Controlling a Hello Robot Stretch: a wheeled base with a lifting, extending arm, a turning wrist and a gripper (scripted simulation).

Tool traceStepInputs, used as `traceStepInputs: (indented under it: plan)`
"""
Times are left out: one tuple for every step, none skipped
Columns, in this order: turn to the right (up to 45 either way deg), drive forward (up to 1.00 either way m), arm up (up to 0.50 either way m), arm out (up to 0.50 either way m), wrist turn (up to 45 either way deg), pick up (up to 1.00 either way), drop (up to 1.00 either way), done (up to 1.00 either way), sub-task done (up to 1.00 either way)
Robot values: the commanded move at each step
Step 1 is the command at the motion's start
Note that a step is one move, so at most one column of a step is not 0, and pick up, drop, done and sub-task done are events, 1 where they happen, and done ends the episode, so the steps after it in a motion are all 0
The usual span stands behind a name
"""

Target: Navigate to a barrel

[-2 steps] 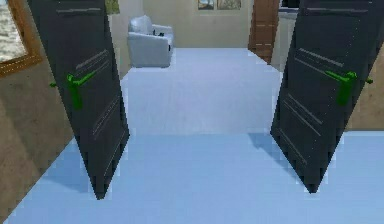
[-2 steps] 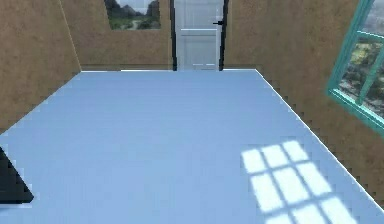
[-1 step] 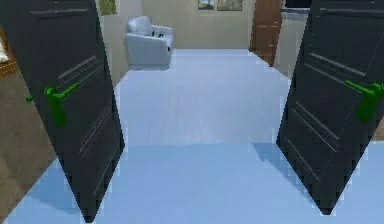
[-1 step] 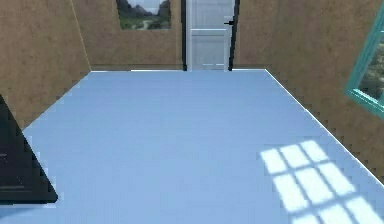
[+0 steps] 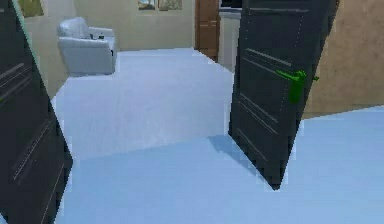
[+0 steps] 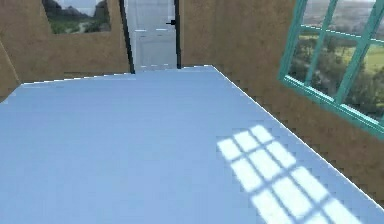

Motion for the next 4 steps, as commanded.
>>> traceStepInputs:
  plan:
    - [0.0, 1.00, 0.00, 0.00, 0.0, 0.00, 0.00, 0.00, 0.00]
    - [0.0, 1.00, 0.00, 0.00, 0.0, 0.00, 0.00, 0.00, 0.00]
    - [0.0, 1.00, 0.00, 0.00, 0.0, 0.00, 0.00, 0.00, 0.00]
    - [0.0, 1.00, 0.00, 0.00, 0.0, 0.00, 0.00, 0.00, 0.00]
